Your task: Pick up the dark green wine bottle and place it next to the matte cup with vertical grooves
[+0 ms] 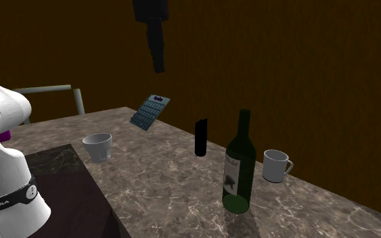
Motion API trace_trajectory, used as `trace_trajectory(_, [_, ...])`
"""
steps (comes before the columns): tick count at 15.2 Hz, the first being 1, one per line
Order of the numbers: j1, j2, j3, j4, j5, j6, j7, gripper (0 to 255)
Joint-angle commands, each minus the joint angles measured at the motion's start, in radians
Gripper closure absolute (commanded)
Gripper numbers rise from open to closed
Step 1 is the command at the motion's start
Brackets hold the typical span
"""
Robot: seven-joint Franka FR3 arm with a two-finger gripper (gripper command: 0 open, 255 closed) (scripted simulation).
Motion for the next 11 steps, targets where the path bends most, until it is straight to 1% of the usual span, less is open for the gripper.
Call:
trace_trajectory(1, [-0.001, 0.075, -0.005, 0.039, 0.003, 0.030, -0.004, 0])
trace_trajectory(6, [-0.005, 0.271, -0.016, 0.173, 0.017, 0.078, -0.012, 0])
trace_trajectory(11, [-0.010, 0.472, -0.026, 0.343, 0.034, 0.096, -0.021, 0])
